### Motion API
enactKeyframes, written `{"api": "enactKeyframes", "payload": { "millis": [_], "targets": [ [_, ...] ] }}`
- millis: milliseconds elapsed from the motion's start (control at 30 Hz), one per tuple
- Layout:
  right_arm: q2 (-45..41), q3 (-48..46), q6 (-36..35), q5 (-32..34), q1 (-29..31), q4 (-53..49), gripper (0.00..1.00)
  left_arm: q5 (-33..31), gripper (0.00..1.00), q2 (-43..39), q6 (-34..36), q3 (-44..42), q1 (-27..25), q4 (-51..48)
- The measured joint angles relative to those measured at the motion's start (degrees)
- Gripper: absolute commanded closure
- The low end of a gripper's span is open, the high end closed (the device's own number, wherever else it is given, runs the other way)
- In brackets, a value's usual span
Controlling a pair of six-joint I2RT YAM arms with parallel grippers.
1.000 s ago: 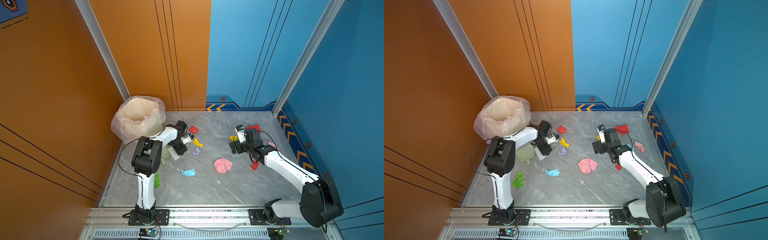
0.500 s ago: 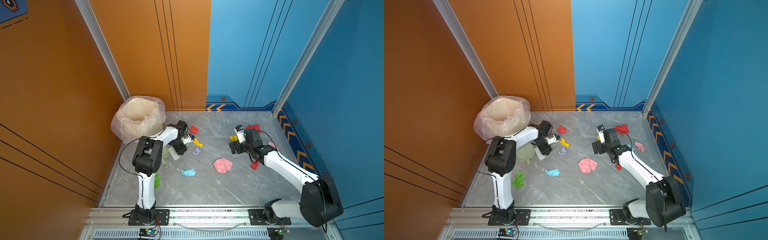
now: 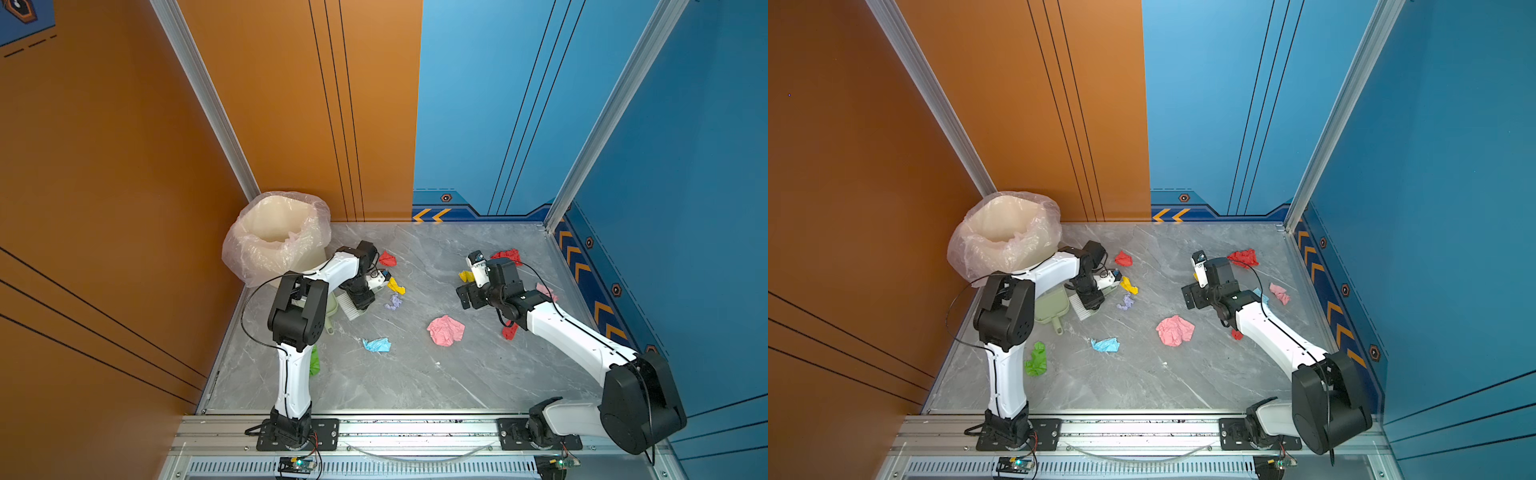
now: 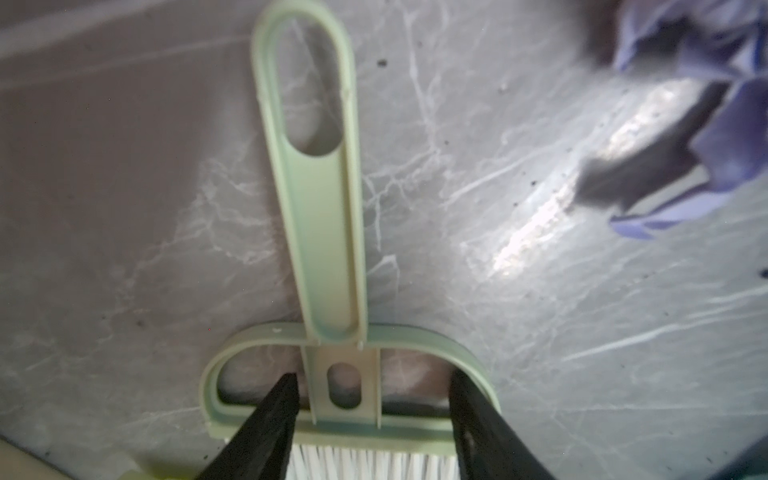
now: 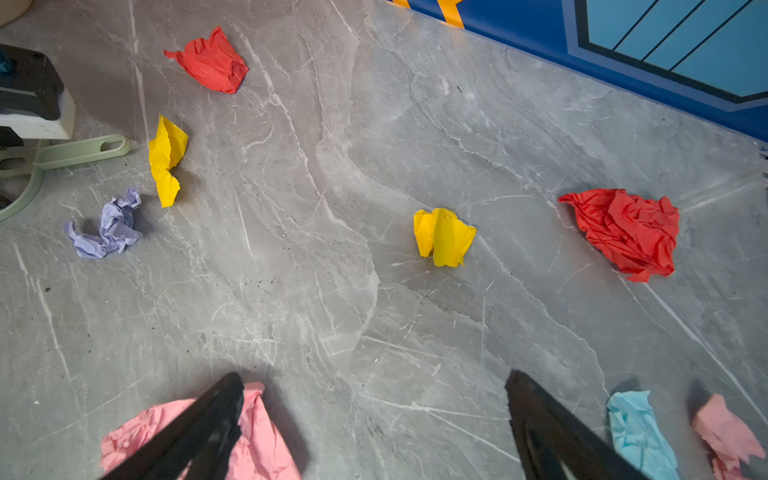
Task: Sweep away the paper scraps from the table
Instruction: 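Close the left gripper on the green brush at the bristle end, then lift the green brush with the left gripper while the right gripper moves toward it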
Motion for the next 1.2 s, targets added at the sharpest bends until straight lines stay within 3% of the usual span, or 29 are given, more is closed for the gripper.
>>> {"api": "enactKeyframes", "payload": {
  "millis": [400,633,1200],
  "targets": [
    [-0.17,0.0,-0.63,0.0,0.63,0.0,0.0,-0.13,0.46,0.85,0.59,1.2,-0.11,-1.51],
    [-0.79,0.0,-0.63,0.0,0.66,0.02,0.0,-0.07,0.64,0.94,0.92,1.25,-0.11,-2.03],
    [-1.14,0.13,-3.65,-0.39,1.33,-1.53,0.0,0.26,0.87,0.98,1.2,1.38,-0.26,-2.29]
  ]
}}
